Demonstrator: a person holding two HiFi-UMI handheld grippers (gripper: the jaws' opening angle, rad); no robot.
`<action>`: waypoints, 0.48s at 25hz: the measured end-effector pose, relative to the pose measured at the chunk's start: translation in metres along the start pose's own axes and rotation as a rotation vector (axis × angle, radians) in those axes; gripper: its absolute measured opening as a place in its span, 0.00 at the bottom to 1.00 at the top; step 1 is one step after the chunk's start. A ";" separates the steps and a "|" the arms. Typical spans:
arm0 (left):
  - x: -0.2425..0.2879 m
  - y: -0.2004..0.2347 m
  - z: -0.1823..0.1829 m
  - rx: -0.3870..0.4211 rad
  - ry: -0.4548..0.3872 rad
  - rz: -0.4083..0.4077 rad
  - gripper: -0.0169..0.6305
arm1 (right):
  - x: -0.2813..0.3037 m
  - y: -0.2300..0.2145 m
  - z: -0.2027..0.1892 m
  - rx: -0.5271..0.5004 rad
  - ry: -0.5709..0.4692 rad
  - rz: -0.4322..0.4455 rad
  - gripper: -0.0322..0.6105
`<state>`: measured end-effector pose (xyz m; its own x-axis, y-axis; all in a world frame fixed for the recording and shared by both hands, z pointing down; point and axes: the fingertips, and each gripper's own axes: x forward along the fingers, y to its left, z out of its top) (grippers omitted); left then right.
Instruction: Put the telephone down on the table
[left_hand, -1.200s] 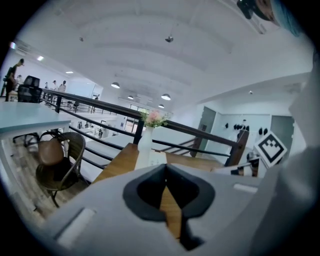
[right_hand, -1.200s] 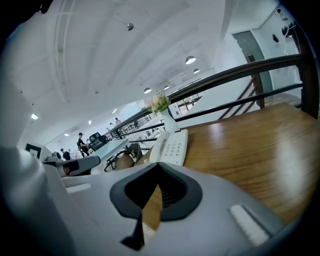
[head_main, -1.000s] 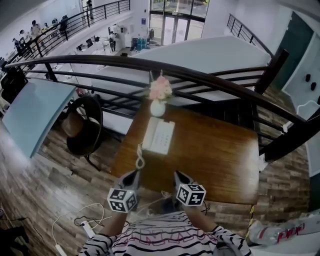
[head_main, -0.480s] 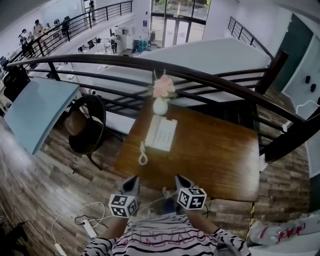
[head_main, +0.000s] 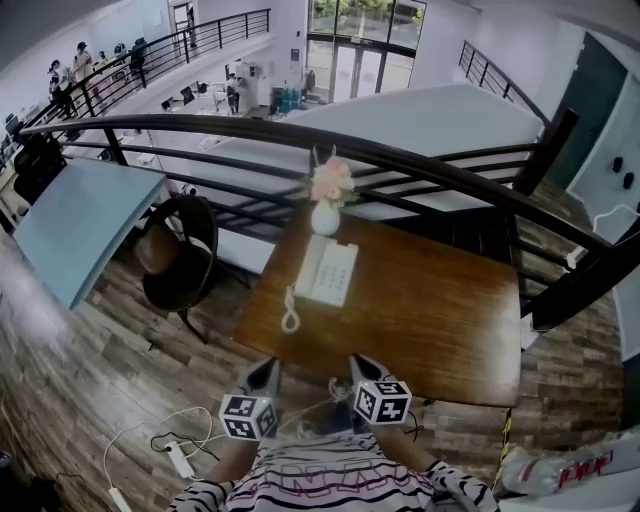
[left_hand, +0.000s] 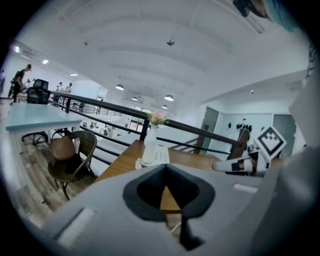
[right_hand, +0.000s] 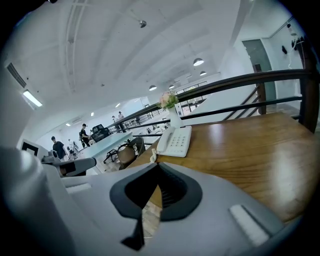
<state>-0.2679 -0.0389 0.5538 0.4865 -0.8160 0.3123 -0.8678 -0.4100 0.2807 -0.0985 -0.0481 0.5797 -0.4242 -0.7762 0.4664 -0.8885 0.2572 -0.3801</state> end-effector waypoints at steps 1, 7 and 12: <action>0.000 -0.001 0.000 -0.001 -0.002 0.002 0.03 | 0.000 -0.001 0.000 0.002 -0.002 0.000 0.05; 0.003 -0.003 -0.002 -0.002 0.000 -0.003 0.03 | 0.001 -0.002 0.000 0.013 -0.012 0.003 0.05; 0.008 -0.015 -0.003 -0.002 0.009 -0.004 0.03 | -0.005 -0.010 0.005 0.018 -0.015 0.002 0.05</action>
<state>-0.2506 -0.0377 0.5542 0.4911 -0.8104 0.3194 -0.8655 -0.4125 0.2841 -0.0865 -0.0498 0.5774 -0.4235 -0.7844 0.4533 -0.8842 0.2488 -0.3954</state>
